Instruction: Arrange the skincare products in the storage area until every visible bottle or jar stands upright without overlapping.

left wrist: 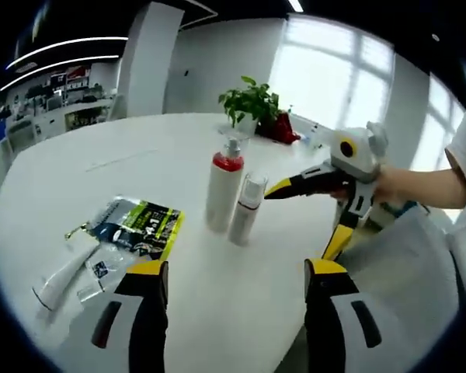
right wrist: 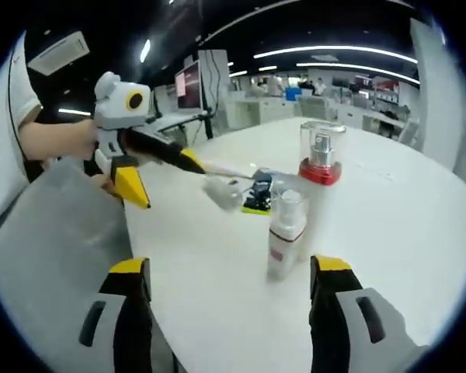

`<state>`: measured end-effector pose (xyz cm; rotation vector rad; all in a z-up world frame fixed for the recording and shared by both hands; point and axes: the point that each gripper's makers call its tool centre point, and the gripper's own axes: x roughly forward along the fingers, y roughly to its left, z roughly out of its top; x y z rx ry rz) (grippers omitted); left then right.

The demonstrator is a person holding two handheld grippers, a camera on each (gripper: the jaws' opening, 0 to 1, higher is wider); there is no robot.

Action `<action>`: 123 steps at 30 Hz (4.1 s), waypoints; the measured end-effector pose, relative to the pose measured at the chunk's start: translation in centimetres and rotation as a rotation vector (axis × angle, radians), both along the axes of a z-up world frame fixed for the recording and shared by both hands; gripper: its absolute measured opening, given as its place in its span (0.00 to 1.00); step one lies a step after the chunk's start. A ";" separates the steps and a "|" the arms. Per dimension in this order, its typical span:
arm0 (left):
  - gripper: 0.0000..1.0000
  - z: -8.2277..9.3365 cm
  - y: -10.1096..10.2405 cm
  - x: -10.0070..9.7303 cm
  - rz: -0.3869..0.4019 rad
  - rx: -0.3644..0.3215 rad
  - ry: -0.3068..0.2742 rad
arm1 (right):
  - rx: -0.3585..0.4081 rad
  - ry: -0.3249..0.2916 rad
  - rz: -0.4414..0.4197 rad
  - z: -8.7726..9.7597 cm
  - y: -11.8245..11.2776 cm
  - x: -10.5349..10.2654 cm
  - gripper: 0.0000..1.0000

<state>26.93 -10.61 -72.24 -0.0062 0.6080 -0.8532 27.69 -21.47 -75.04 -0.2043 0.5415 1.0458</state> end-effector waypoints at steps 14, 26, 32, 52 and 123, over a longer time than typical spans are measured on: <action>0.73 0.1 5.4 -3.4 0.165 0.012 0.013 | 0.013 -0.003 0.015 1.7 0.7 -3.3 0.92; 0.83 0.5 7.7 -5.8 0.218 0.036 0.012 | 0.037 0.006 -0.017 2.6 0.3 -5.0 0.99; 0.93 1.4 8.1 -6.3 0.204 0.035 0.000 | 0.055 0.001 -0.046 3.9 0.3 -4.9 0.99; 0.99 1.3 10.9 -5.7 0.186 0.031 0.030 | 0.070 0.003 -0.150 5.3 1.7 -4.0 0.99; 0.71 -6.6 19.5 11.7 -0.038 0.499 0.181 | -0.083 0.057 -0.199 1.7 0.5 -3.4 0.99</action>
